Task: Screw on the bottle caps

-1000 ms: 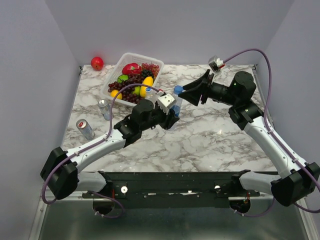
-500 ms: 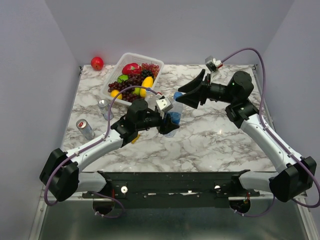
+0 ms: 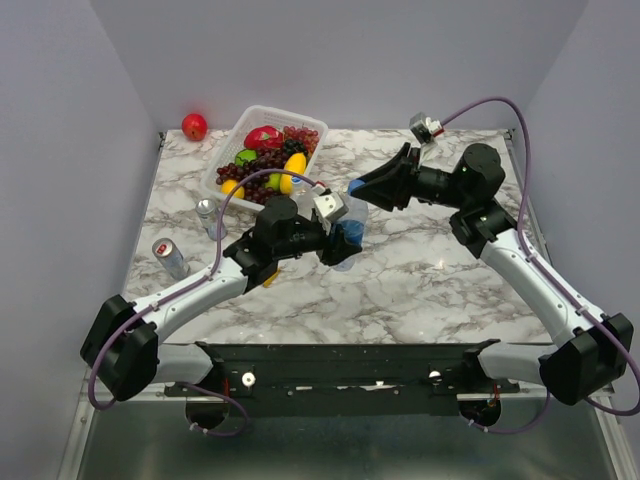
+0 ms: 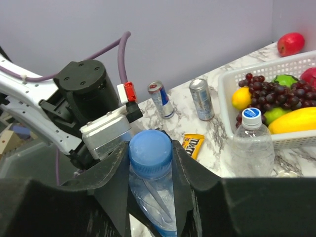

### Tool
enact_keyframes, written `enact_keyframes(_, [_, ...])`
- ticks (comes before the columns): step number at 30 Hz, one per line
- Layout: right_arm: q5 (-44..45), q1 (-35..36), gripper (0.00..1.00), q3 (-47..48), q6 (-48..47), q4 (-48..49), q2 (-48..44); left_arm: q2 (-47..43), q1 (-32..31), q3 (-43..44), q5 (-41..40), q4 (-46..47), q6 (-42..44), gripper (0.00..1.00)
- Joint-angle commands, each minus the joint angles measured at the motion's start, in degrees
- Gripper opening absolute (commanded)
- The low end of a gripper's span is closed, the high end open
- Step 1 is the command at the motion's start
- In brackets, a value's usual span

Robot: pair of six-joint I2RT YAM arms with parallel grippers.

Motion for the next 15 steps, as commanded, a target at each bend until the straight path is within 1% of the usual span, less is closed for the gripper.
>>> enact_keyframes(1, [10.91,0.89,0.27,1.71,-4.52,-5.62,-0.99,1.07,-2.82,3.54,-13.57,-0.34,-0.39,0.0])
enact_keyframes(4, [9.59,0.89,0.27,1.89,-5.23,-6.41,-1.08,1.25,-2.74,4.33,-14.45,-1.48,0.13,0.0])
enact_keyframes(5, [9.06,0.8,0.27,1.63,-5.4,-6.94,-1.43,1.08,-2.65,4.33,-14.89,-1.92,0.48,0.07])
enact_keyframes(7, [8.45,0.8,0.27,1.54,-6.63,-7.82,-1.87,0.2,-2.39,4.16,-13.93,-3.5,2.14,0.37])
enact_keyframes(9, [7.57,-0.16,0.27,1.36,-8.47,-9.57,-2.83,-0.76,-1.33,3.37,-12.28,-5.16,2.59,0.98])
enact_keyframes(12, [6.34,-3.41,0.26,1.45,-11.36,-12.91,-3.45,-2.87,1.39,2.31,-9.81,-8.41,4.96,0.99])
enact_keyframes(14, [5.11,-6.48,0.25,1.19,-13.48,-14.32,-3.63,-4.19,3.06,1.87,-6.21,-12.63,7.15,0.99])
enact_keyframes(15, [4.76,-7.54,0.25,1.01,-16.1,-14.41,-3.72,-4.72,4.72,1.35,-5.15,-15.69,7.51,0.99])
